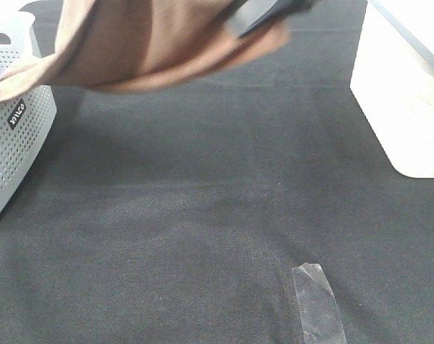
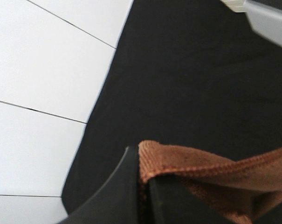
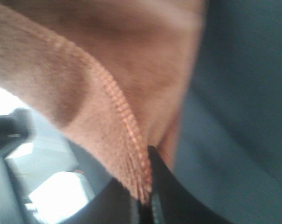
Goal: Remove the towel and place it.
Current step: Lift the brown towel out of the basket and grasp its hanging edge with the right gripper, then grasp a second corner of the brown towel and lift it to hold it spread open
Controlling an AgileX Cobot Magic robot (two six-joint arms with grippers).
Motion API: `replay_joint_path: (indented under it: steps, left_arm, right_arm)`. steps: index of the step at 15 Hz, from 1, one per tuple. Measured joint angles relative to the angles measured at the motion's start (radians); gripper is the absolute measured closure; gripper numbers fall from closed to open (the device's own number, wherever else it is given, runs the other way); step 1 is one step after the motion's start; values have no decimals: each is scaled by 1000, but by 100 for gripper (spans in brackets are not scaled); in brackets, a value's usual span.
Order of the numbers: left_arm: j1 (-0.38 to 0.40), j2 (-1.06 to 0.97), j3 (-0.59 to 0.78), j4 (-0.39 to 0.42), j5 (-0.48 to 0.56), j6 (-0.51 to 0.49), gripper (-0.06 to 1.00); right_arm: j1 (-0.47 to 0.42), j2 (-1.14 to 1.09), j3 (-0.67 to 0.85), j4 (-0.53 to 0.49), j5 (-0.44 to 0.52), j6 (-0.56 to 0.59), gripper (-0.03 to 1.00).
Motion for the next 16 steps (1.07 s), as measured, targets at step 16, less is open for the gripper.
replay_joint_path:
  steps: [16]
  left_arm:
    - [351,208,-2,-182,-782,-52,94]
  right_arm:
    - [0,86,-550,-598,-474,198,96]
